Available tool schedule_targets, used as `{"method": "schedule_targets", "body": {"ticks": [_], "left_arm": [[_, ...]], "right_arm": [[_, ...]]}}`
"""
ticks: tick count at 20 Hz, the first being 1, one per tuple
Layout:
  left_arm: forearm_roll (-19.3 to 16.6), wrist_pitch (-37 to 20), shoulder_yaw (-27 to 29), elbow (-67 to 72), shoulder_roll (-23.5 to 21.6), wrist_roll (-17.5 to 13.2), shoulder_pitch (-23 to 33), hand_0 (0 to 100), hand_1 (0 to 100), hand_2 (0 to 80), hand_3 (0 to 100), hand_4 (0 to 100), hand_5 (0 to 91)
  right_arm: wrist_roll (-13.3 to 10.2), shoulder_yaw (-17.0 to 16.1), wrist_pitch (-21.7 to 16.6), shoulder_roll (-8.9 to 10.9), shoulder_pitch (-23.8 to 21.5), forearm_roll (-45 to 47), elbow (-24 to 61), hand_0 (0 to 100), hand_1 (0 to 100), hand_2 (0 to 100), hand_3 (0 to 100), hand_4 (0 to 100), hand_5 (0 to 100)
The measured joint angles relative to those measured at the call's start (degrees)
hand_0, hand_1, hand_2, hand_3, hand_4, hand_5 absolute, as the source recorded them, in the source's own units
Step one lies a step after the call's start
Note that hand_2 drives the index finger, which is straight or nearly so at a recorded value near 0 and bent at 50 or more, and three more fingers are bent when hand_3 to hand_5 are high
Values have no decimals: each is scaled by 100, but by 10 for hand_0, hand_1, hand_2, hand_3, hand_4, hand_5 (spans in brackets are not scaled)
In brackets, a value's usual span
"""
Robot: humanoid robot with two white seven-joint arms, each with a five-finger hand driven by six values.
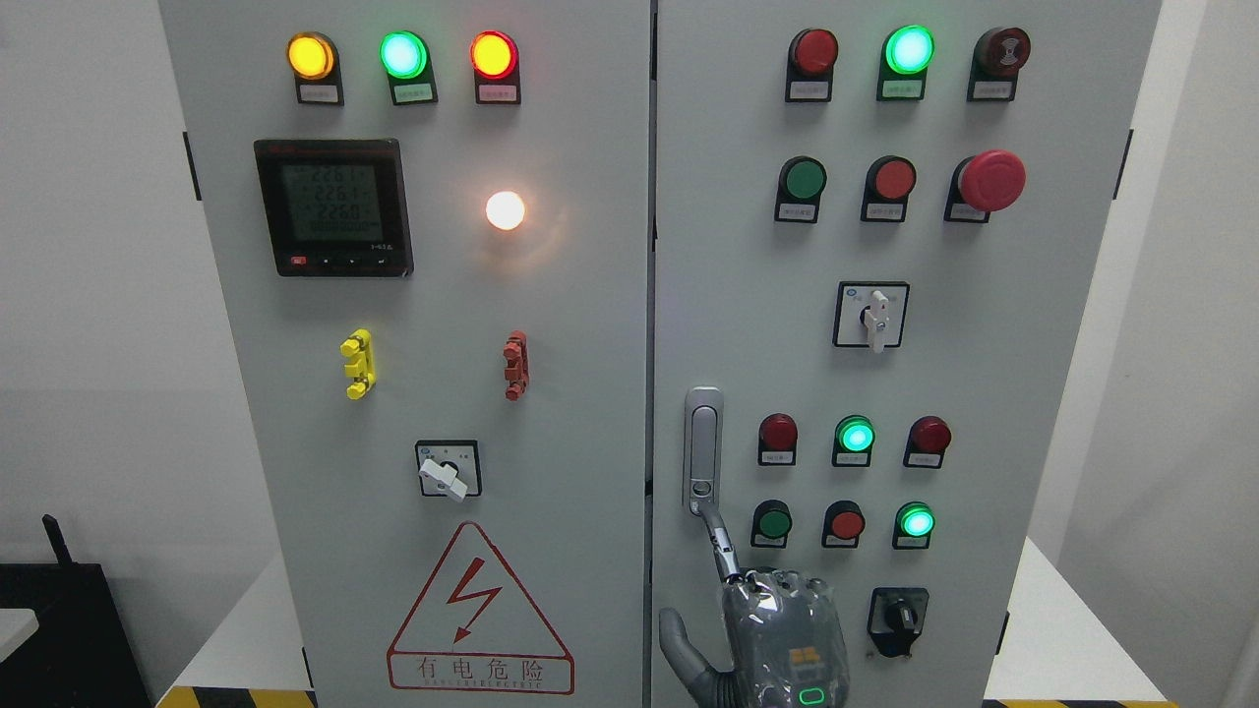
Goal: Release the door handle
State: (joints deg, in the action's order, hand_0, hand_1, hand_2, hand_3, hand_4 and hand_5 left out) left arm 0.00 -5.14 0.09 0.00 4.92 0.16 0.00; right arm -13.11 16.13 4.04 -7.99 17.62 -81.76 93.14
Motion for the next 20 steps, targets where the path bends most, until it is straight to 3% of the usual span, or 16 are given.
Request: {"method": "schedule_targets", "body": {"ticks": [20], "left_arm": [[0, -1, -4, 0, 0, 6, 0, 120, 389, 0, 0, 0, 0]], "right_arm": [[76, 10, 10, -3, -21, -6, -4, 374, 354, 53, 1000, 1000, 970]]}}
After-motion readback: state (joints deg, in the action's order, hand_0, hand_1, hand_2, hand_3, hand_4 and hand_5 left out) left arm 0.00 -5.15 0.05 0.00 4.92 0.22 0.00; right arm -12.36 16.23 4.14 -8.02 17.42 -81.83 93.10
